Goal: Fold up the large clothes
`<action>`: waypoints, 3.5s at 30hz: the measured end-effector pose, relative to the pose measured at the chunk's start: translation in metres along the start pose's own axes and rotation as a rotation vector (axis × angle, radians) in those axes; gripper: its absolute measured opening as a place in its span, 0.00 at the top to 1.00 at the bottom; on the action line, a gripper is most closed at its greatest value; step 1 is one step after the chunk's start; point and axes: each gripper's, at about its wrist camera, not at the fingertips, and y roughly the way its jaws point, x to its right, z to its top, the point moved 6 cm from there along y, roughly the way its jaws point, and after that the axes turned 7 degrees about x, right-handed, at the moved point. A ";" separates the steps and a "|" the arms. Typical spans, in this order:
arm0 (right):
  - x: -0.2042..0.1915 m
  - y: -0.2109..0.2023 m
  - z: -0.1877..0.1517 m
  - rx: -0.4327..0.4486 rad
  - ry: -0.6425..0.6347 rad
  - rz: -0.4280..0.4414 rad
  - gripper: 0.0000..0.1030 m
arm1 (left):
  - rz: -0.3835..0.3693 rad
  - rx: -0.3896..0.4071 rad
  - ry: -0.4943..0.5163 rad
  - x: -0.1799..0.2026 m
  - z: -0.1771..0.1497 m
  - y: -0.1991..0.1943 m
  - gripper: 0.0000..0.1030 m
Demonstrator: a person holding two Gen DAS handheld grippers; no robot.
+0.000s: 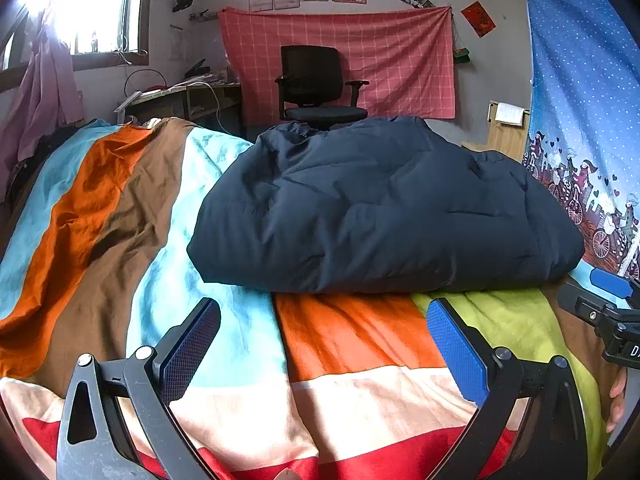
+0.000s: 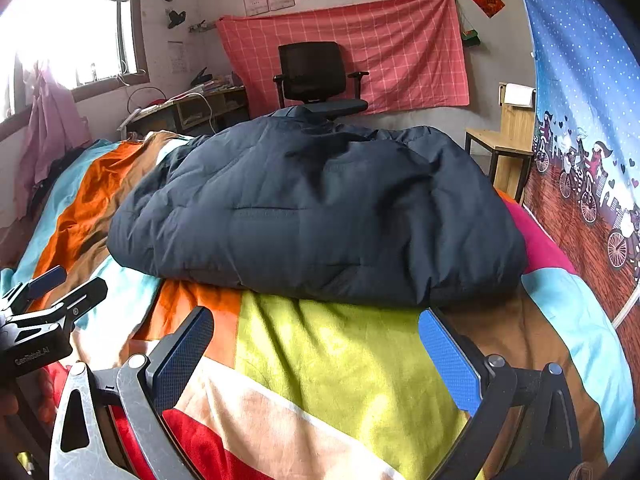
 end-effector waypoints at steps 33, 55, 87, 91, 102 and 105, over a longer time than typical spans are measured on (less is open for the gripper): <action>-0.002 -0.001 0.001 0.006 0.000 0.001 0.00 | -0.002 0.009 0.005 0.003 0.001 -0.002 0.02; -0.002 -0.002 0.000 0.005 0.004 0.001 0.00 | -0.004 0.009 0.007 0.003 0.001 -0.002 0.02; -0.002 -0.002 0.001 0.006 0.005 0.003 0.00 | -0.008 0.010 0.014 0.004 0.002 -0.003 0.02; -0.002 -0.003 0.001 0.005 0.004 0.003 0.00 | -0.007 0.009 0.014 0.003 0.002 -0.003 0.02; -0.002 -0.002 0.001 0.007 -0.001 0.004 0.00 | 0.006 -0.011 -0.003 -0.004 0.001 -0.003 0.02; -0.002 -0.002 0.001 0.006 0.000 0.004 0.00 | 0.010 -0.003 0.007 -0.002 0.002 -0.004 0.02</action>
